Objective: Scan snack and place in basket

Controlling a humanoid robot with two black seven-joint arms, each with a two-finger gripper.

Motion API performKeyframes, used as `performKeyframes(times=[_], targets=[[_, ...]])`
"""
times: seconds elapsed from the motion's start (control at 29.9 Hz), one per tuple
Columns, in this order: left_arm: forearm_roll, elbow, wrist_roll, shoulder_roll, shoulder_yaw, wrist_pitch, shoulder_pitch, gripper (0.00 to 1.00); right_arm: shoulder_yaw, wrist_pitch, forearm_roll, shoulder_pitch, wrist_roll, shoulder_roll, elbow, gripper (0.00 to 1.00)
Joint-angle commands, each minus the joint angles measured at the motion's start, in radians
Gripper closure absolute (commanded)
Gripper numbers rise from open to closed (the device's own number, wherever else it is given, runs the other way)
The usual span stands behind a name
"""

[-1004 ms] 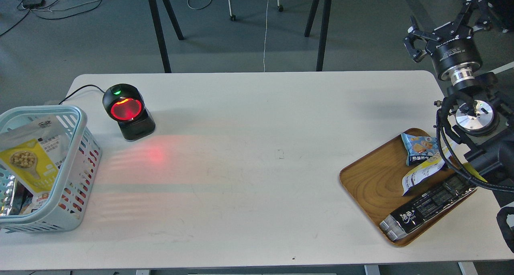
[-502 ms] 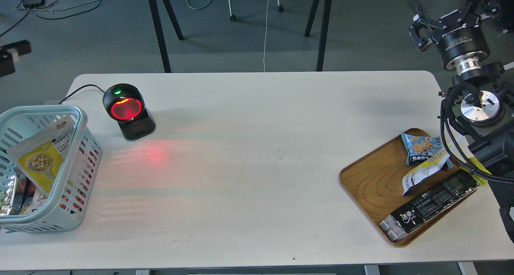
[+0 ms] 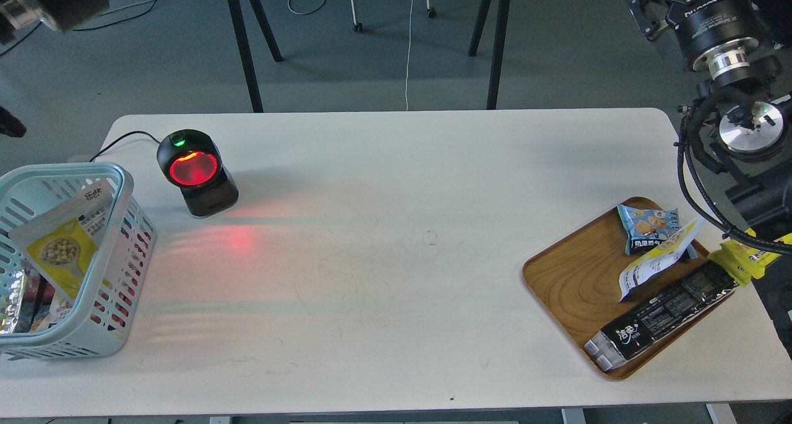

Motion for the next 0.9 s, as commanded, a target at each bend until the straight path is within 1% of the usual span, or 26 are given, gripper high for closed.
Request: performKeyframes(times=[0.0,0.13,0.3,0.37,0.47,0.6,0.67,0.87], targets=[[-0.285,0.124,0.0,-0.109,-0.069,-0.069,0.01,0.0,0.015,0.002,0.002,-0.002,-0.012,0.005,-0.019,0.03],[-0.572,0.331,0.0,-0.269,-0.078,-0.167,0.01,0.0,0.017,0.004,0.004,-0.003,-0.026,0.006,-0.033,0.02],[-0.84,0.52,0.0,-0.416,-0.087,-0.288,0.026,0.0,0.02,0.004,0.016,-0.006,-0.035,0.011,-0.075,0.02],[-0.884,0.574,0.0,-0.452,-0.09,-0.291,0.06,0.0,0.018,0.004,0.028,-0.012,-0.035,0.016,-0.091,0.01],[-0.927,0.62,0.0,-0.502,-0.125,-0.291,0.111,0.0,0.02,0.004,0.033,-0.035,-0.035,0.031,-0.097,0.01],[-0.979,0.651,0.0,-0.571,-0.22,-0.291,0.192,0.0,0.015,0.004,0.031,-0.043,-0.032,0.042,-0.108,0.01],[-0.995,0.652,0.011,-0.599,-0.266,-0.291,0.215,0.0,0.015,0.004,0.031,-0.043,-0.032,0.065,-0.126,0.01],[-0.998,0.651,0.013,-0.614,-0.316,-0.291,0.243,0.0,0.008,0.004,0.03,-0.026,-0.032,0.082,-0.134,0.01]])
